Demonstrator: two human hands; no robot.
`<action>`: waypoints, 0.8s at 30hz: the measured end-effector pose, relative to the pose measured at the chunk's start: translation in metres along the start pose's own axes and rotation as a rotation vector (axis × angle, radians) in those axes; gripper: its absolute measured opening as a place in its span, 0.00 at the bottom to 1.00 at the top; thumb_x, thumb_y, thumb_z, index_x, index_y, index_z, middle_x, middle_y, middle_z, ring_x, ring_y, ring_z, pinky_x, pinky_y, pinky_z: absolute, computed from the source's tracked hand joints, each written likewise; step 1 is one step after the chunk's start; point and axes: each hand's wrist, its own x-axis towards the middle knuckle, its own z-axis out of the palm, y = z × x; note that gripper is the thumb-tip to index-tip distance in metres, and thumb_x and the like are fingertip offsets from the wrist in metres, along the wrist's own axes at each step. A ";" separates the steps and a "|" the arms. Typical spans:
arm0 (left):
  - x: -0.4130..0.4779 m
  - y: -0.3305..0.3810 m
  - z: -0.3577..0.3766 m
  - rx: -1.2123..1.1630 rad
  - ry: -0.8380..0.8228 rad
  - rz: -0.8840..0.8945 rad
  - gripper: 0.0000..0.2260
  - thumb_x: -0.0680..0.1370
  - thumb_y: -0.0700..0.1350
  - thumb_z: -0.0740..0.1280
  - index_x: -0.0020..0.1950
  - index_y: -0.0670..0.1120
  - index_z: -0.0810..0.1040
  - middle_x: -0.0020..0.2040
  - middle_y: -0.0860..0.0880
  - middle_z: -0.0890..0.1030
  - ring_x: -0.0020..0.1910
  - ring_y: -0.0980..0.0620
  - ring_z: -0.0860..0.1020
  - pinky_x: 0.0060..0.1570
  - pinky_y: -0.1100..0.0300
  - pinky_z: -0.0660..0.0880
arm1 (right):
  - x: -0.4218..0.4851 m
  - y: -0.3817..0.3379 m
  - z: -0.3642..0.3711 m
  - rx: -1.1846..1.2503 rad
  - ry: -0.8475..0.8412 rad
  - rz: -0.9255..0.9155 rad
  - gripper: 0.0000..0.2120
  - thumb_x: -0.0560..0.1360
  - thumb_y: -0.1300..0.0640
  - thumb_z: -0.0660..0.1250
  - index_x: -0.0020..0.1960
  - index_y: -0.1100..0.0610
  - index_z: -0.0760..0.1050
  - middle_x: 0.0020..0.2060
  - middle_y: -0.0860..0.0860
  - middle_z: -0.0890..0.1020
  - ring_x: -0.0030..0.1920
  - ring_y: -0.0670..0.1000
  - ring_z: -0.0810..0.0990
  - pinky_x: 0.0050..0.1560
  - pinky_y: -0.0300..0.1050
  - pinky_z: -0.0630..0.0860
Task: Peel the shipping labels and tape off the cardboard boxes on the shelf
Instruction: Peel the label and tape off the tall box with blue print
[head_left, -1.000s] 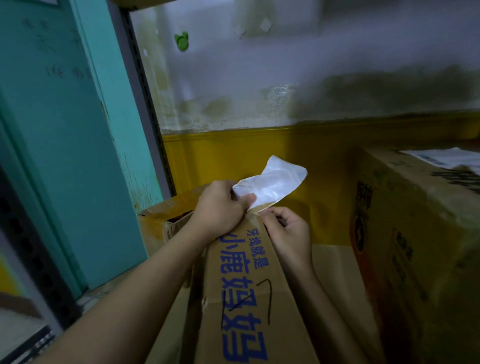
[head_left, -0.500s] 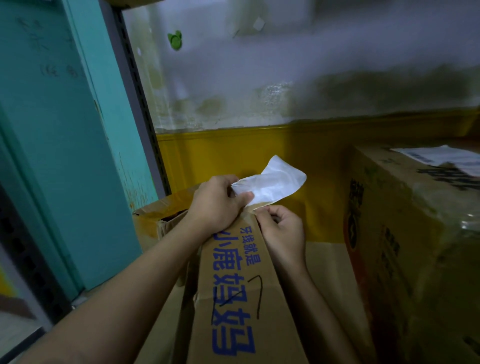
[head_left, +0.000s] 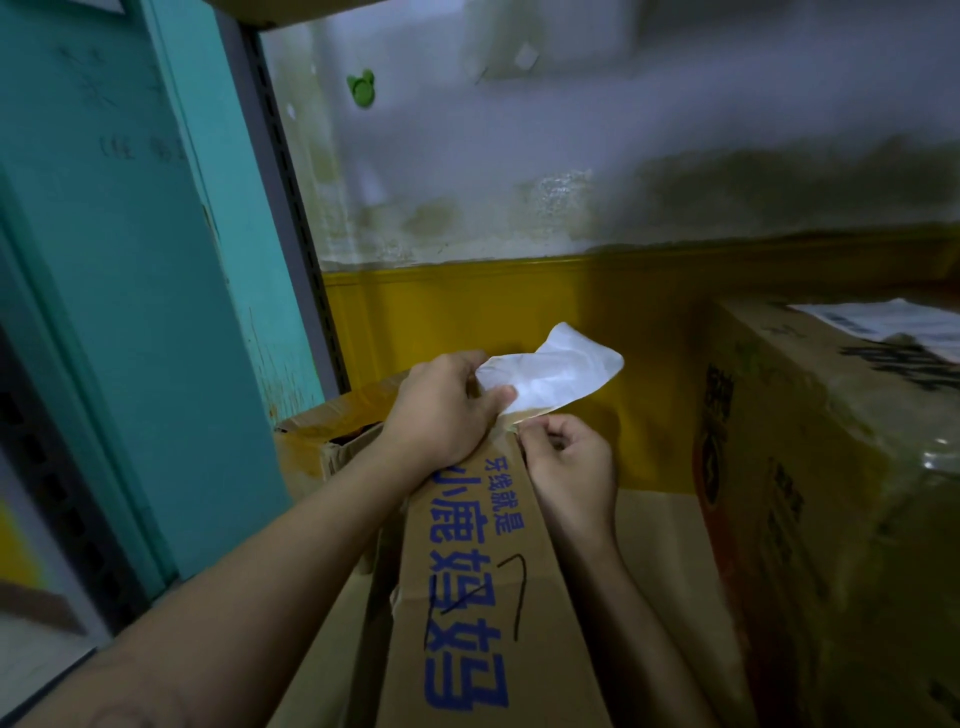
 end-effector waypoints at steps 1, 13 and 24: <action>0.000 0.001 0.000 -0.002 0.008 -0.001 0.20 0.78 0.52 0.69 0.66 0.43 0.77 0.57 0.43 0.83 0.59 0.44 0.79 0.53 0.56 0.75 | 0.000 0.000 0.000 0.001 0.005 0.001 0.07 0.75 0.58 0.68 0.39 0.56 0.79 0.34 0.51 0.83 0.39 0.53 0.81 0.44 0.55 0.79; 0.003 0.001 -0.001 0.061 -0.024 0.025 0.07 0.79 0.52 0.68 0.46 0.50 0.76 0.36 0.50 0.78 0.43 0.45 0.80 0.36 0.59 0.65 | 0.003 0.002 -0.001 -0.027 0.000 -0.008 0.06 0.76 0.57 0.67 0.41 0.56 0.79 0.36 0.50 0.83 0.41 0.52 0.82 0.45 0.54 0.80; 0.007 -0.003 0.002 0.027 0.052 0.007 0.14 0.82 0.50 0.60 0.38 0.47 0.72 0.30 0.49 0.77 0.33 0.47 0.77 0.36 0.49 0.73 | 0.006 0.001 0.001 -0.060 0.013 -0.009 0.07 0.75 0.57 0.68 0.39 0.56 0.79 0.35 0.49 0.83 0.40 0.53 0.81 0.45 0.53 0.78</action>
